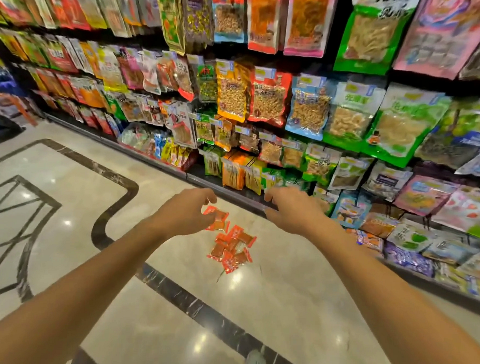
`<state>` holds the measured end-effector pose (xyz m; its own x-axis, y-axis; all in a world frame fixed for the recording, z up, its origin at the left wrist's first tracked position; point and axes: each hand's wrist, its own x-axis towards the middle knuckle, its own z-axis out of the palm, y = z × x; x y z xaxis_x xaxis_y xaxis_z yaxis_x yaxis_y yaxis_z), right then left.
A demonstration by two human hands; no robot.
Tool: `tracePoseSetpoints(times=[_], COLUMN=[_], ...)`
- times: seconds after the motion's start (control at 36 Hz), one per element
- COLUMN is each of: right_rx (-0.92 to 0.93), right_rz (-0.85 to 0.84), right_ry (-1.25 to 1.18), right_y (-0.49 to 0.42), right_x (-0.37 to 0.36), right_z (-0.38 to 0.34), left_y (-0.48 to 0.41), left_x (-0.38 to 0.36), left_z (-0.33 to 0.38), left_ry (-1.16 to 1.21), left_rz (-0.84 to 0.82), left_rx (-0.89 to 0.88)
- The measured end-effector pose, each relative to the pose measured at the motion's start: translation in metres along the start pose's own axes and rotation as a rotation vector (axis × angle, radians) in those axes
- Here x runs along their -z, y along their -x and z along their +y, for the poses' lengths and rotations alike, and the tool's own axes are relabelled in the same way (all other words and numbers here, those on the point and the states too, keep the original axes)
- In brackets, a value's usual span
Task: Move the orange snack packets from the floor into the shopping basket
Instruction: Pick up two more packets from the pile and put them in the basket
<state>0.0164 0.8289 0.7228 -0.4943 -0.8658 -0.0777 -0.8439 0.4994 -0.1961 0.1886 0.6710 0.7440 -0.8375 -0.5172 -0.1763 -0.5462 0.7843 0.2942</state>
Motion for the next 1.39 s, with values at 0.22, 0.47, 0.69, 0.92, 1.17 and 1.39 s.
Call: tracePoseSetpoints(times=[0.22, 0.47, 0.69, 0.92, 1.17, 1.39], right_rx=[-0.052, -0.213, -0.480, -0.558, -0.470, -0.194], right_rz=[-0.090, -0.213, -0.399, -0.551, -0.682, -0.586], right_ry=[-0.044, -0.116, -0.308, -0.329, -0.160, -0.010], right_y=[-0.123, -0.259, -0.358, -0.431, -0.496, -0.495], right_x=[-0.032, -0.106, -0.240, -0.451, -0.749, -0.931], right_z=[0.016, 0.023, 0.040, 0.084, 0.138, 0.163], left_y=[-0.118, -0.284, -0.439, -0.555, -0.609, -0.617], left_x=[0.000, -0.034, -0.128, -0.315, -0.615, -0.797], left_z=[-0.050, -0.137, -0.239, -0.321, -0.415, -0.461], left_ry=[0.050, 0.057, 0.029, 0.053, 0.056, 0.155], left_rz=[-0.094, -0.284, -0.517, -0.625, -0.726, -0.455], left_rx=[0.042, -0.013, -0.058, 0.056, 0.274, 0.627])
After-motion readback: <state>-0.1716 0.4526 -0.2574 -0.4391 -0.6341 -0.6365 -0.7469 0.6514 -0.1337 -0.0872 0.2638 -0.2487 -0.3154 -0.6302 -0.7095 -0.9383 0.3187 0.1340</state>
